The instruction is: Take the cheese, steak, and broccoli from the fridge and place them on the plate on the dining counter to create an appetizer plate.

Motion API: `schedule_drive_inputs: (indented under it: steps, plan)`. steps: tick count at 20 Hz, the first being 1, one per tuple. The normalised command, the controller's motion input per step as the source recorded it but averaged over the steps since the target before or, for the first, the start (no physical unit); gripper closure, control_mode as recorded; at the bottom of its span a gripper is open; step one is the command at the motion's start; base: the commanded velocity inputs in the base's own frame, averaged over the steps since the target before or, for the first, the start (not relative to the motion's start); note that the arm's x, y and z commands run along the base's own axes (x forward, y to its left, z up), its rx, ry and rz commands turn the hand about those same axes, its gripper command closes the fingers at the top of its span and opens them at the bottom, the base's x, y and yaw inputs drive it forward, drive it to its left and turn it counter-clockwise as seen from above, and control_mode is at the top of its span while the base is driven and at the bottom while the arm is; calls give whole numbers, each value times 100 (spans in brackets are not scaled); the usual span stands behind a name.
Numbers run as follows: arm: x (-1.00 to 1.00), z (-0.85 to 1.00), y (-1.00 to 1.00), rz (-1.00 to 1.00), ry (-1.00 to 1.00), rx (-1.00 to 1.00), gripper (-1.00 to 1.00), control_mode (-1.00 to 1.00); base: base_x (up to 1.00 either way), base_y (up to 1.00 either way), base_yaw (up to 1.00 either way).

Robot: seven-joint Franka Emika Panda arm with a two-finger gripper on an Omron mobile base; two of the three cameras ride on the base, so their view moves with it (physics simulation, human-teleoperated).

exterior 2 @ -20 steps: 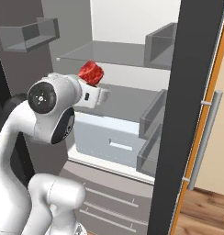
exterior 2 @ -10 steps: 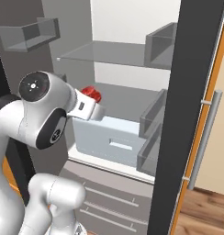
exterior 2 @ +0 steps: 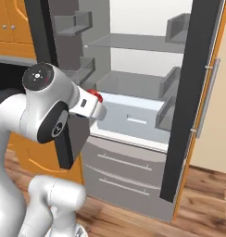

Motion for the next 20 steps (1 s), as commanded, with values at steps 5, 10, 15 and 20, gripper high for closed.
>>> schedule_drive_inputs:
  steps: [5,10,15,20]
  plan:
    - [0,0,0,0,0,0,100,100,-82,15,49]
    - [0,0,0,0,0,0,100,100,-12,0,100]
    - [0,0,0,0,0,0,100,100,-10,0,100]
    - [0,0,0,0,0,0,100,100,-6,3,100]
